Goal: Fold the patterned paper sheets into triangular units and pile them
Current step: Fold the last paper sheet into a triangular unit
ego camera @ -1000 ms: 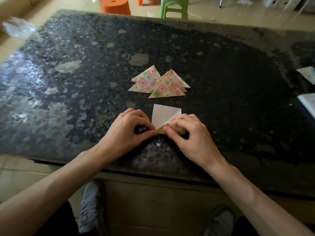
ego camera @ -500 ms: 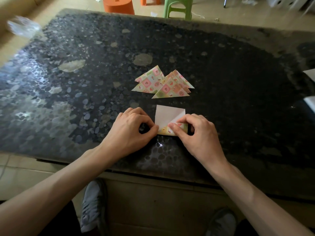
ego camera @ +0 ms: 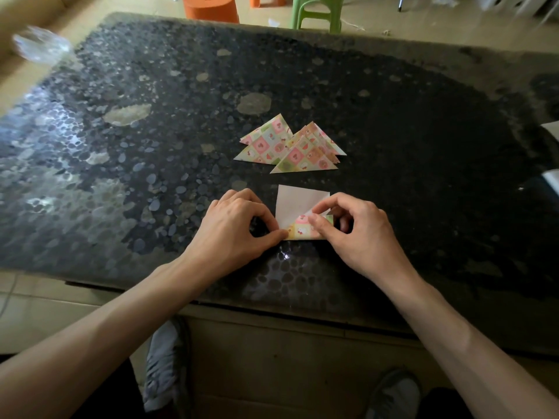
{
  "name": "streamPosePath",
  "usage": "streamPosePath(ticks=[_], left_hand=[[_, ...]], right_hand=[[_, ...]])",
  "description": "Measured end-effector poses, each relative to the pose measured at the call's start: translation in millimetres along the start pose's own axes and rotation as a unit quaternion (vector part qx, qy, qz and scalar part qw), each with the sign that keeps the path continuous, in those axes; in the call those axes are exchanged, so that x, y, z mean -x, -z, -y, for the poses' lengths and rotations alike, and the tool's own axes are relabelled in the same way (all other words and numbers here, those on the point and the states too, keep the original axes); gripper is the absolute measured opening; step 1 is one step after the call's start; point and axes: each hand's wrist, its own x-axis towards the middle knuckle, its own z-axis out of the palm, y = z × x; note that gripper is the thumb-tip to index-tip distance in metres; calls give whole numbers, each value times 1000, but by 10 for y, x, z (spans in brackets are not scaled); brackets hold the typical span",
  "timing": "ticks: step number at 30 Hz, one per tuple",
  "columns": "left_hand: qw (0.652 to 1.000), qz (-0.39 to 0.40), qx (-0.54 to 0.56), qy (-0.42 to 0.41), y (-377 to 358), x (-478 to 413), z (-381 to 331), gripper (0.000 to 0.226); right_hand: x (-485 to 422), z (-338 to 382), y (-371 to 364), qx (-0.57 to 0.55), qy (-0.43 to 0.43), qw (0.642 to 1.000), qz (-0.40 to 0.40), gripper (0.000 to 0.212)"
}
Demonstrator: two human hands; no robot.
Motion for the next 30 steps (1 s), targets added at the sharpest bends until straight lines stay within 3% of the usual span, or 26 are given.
streamPosePath(ticks=[6,11,16,30], left_hand=[[999,31,7,5,47,-10,-12,17],[999,37,8,4,58,-21,-12,26],[999,49,12,9,72,-27,-32,10],[999,36,9,19,67,-19,-70,11]], right_hand=[[0,15,-37,23,8,1000,-13,9],[5,3,-43,38,7,999,-10,10],[4,-2,-50,39,9,999,-13,10],[14,15,-66,43,22,999,-17,8]])
